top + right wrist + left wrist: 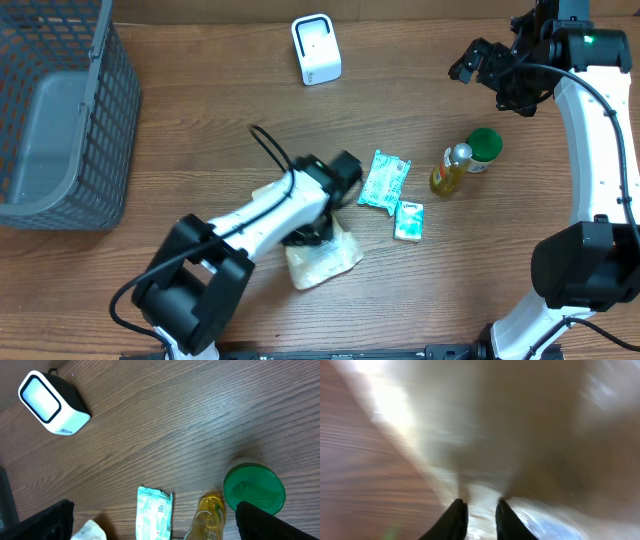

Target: Scan the item barcode

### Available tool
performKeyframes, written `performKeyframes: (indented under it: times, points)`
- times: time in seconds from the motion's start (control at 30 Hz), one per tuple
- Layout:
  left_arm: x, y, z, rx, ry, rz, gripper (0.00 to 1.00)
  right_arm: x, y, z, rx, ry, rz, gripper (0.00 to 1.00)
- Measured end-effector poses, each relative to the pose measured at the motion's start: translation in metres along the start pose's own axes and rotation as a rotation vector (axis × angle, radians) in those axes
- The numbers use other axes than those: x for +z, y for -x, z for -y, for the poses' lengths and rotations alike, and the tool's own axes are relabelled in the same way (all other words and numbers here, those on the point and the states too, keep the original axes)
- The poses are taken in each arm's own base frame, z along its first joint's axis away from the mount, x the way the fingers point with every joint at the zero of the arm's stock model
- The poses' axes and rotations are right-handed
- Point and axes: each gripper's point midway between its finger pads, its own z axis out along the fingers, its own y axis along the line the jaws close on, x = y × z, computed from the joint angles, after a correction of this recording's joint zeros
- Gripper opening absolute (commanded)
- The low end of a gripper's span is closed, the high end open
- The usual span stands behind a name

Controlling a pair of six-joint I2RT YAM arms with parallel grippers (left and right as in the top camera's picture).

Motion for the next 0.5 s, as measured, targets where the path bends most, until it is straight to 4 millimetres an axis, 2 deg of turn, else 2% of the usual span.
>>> performKeyframes:
  times: [0.1, 0.2, 0.27, 0.4, 0.5]
  points:
    - [-0.005, 0.032, -0.027, -0.048, 0.071, 0.09, 0.27, 0.0, 0.0, 0.0, 0.0, 0.0, 0.0, 1.0]
    - [-0.009, 0.065, -0.043, -0.078, 0.091, 0.184, 0.29, 0.0, 0.0, 0.0, 0.0, 0.0, 0.0, 1.0]
    - [-0.012, 0.079, -0.052, -0.064, 0.107, 0.212, 0.29, 0.0, 0.0, 0.0, 0.0, 0.0, 0.0, 1.0]
    - [-0.032, 0.08, -0.072, -0.029, 0.141, 0.157, 0.27, 0.0, 0.0, 0.0, 0.0, 0.0, 0.0, 1.0]
    - [-0.055, 0.075, -0.068, -0.017, 0.072, 0.094, 0.34, 0.0, 0.0, 0.0, 0.0, 0.0, 0.0, 1.0]
